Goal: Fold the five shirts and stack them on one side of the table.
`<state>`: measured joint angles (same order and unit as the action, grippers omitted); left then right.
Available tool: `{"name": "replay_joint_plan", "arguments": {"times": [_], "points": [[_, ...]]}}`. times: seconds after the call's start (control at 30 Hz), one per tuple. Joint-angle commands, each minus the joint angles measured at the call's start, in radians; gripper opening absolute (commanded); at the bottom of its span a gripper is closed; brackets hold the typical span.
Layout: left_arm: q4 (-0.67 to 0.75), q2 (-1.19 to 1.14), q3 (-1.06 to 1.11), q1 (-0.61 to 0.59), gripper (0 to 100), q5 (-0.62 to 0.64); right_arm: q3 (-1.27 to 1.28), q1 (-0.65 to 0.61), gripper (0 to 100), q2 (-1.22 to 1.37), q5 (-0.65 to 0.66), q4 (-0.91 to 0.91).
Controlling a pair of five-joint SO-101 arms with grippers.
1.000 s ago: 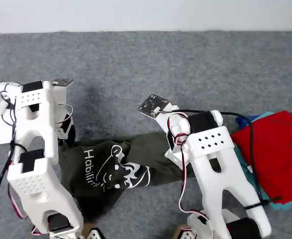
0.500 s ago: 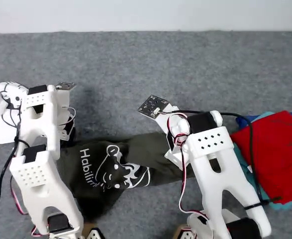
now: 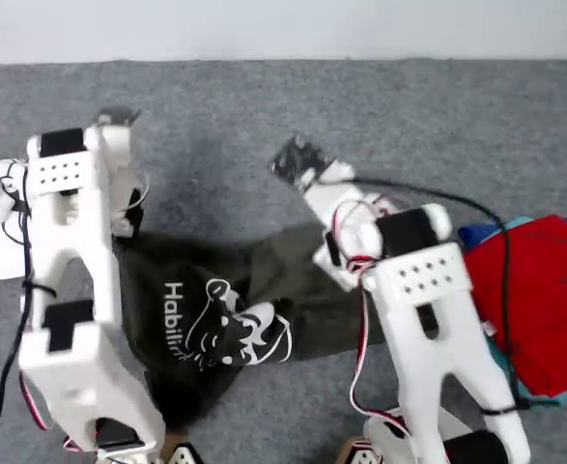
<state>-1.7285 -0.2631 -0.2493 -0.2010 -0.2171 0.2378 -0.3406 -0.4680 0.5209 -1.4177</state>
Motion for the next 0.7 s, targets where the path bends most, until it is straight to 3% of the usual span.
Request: {"name": "replay_joint_plan", "arguments": {"times": [0.0, 0.4, 0.67], "points": [[-0.025, 0.209, -0.028, 0.066, 1, 0.011, -0.141, 0.001, 1.0, -0.077, -0.021, 0.024], [-0.025, 0.732, -0.015, 0.081, 1, 0.011, -0.276, 0.027, 1.0, -0.397, -0.021, 0.013], [-0.003, 1.053, -0.016, 0.078, 1, 0.029, -0.48, 0.403, 1.0, -0.481, -0.121, 0.024]]}}
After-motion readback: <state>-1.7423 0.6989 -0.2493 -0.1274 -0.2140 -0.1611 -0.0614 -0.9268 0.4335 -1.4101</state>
